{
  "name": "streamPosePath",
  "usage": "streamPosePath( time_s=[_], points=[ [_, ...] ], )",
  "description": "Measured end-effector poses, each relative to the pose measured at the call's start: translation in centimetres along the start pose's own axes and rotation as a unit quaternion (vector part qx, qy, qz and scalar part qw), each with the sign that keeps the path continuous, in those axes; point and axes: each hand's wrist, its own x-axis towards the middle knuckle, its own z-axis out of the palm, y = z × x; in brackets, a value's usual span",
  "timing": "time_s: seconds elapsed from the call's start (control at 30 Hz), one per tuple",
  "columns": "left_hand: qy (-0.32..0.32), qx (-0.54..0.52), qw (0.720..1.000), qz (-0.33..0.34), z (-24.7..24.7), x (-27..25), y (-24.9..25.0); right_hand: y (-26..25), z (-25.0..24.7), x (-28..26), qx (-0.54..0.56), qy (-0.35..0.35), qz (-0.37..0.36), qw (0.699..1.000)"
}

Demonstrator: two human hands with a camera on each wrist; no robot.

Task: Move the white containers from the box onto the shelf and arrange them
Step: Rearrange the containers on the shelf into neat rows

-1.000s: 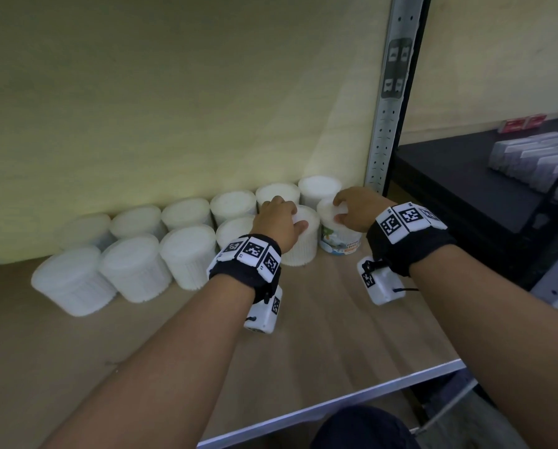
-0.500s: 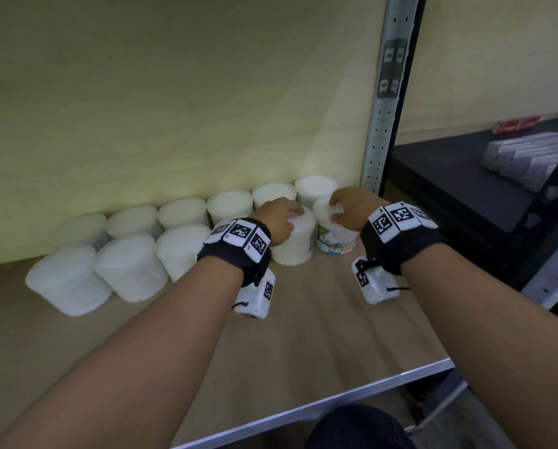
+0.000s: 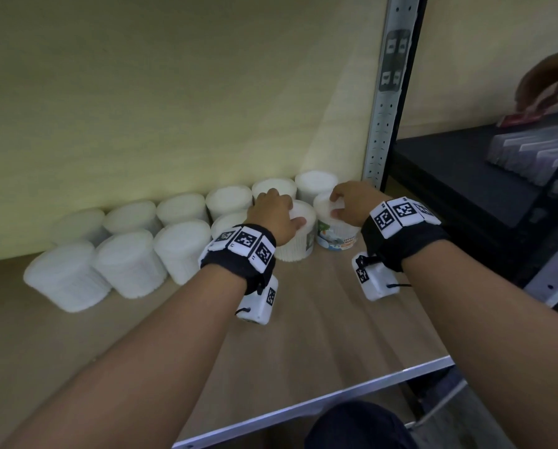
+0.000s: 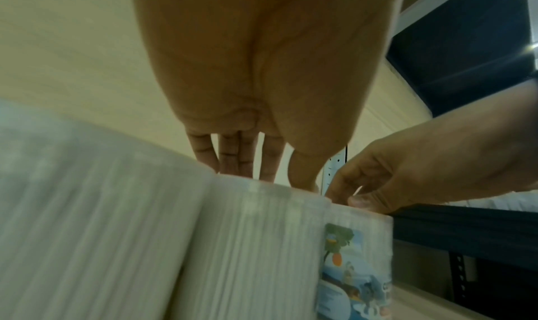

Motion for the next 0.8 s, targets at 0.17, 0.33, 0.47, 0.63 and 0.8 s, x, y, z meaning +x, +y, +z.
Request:
streamPosePath(
  time_s=[0.17, 0.33, 0.47, 0.63, 0.8],
  points=[
    [-0.045, -0.041, 0.998, 0.021, -0.8, 0.0, -0.3, -0.1, 0.0, 0.0, -0.002, -0.002, 0.0, 1.0],
    [-0.063, -0.086, 0.994, 0.037, -1.3, -0.3, -0.4, 0.0, 0.1, 0.0, 0.003, 0.004, -0.002, 1.0],
    [0.016, -0.06, 0.998, 0.001, -0.2, -0.3, 0.0, 0.1, 0.1, -0.1, 0.009, 0.004, 0.0, 1.0],
    [0.024, -0.008, 1.0, -0.006, 0.6, -0.1, 0.3, 0.2, 0.2, 0.1, 0.008, 0.004, -0.002, 1.0],
    [-0.011, -0.029, 0.999, 0.01, -0.2, 0.0, 0.0, 0.2, 0.1, 0.1, 0.008, 0.004, -0.002, 1.0]
  ],
)
